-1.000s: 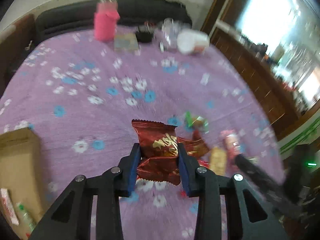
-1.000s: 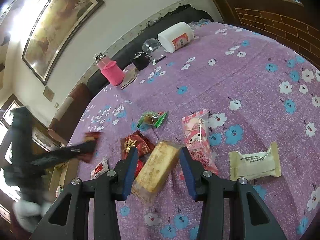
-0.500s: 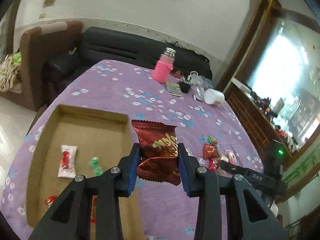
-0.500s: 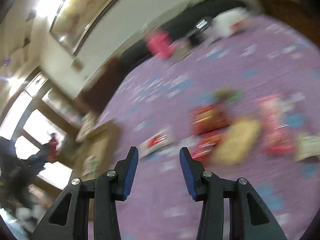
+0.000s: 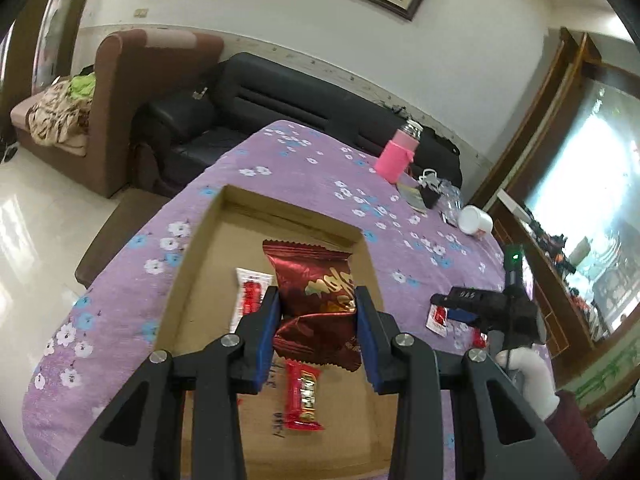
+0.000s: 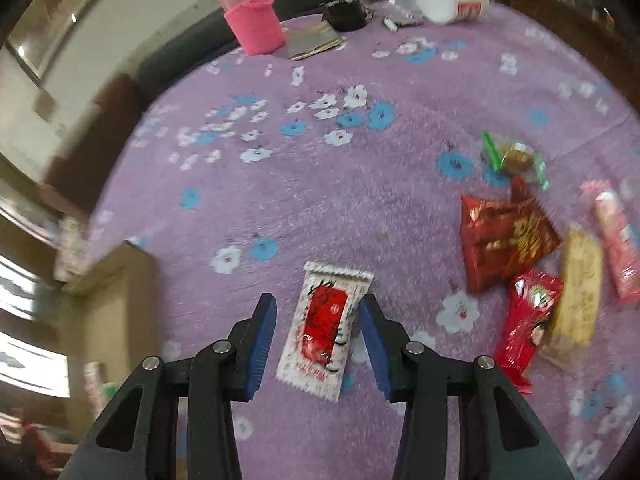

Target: Organize snacks

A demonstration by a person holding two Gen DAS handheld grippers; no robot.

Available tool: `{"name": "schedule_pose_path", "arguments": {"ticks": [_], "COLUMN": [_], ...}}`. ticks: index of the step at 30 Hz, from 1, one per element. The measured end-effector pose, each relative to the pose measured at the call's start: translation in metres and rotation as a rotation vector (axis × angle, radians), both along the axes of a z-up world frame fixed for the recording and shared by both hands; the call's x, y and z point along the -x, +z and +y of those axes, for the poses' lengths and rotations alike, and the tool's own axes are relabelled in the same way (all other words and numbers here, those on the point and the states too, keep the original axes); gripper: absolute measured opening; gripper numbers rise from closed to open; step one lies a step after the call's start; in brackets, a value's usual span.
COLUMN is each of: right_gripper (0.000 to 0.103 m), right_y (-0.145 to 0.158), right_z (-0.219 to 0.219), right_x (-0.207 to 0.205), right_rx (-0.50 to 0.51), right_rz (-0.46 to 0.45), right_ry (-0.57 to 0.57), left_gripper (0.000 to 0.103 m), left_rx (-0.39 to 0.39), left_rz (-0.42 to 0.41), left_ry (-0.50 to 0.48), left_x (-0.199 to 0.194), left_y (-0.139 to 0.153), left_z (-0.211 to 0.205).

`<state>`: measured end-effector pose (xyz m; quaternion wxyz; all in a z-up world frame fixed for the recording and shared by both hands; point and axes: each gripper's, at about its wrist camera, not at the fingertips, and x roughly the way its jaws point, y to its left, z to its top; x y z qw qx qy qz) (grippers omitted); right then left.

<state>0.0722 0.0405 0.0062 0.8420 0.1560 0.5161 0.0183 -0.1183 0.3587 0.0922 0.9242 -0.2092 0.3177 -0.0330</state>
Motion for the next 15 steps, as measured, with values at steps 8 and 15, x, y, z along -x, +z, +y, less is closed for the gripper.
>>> {"name": "schedule_pose_path", "arguments": {"ticks": [8, 15], "right_gripper": [0.031, 0.005], "right_y": [-0.001, 0.034], "right_z": [0.021, 0.022], "right_x": [0.014, 0.037], "right_rx": [0.214, 0.139], "right_rz": [-0.012, -0.118], "right_ry": [0.072, 0.133], "left_gripper": [0.036, 0.036], "left_rx": [0.022, 0.039], "left_rz": [0.027, 0.075], "left_ry": [0.02, 0.037], "left_x": [0.0, -0.015], "left_y": [-0.015, -0.024], "left_z": [0.021, 0.035]}}
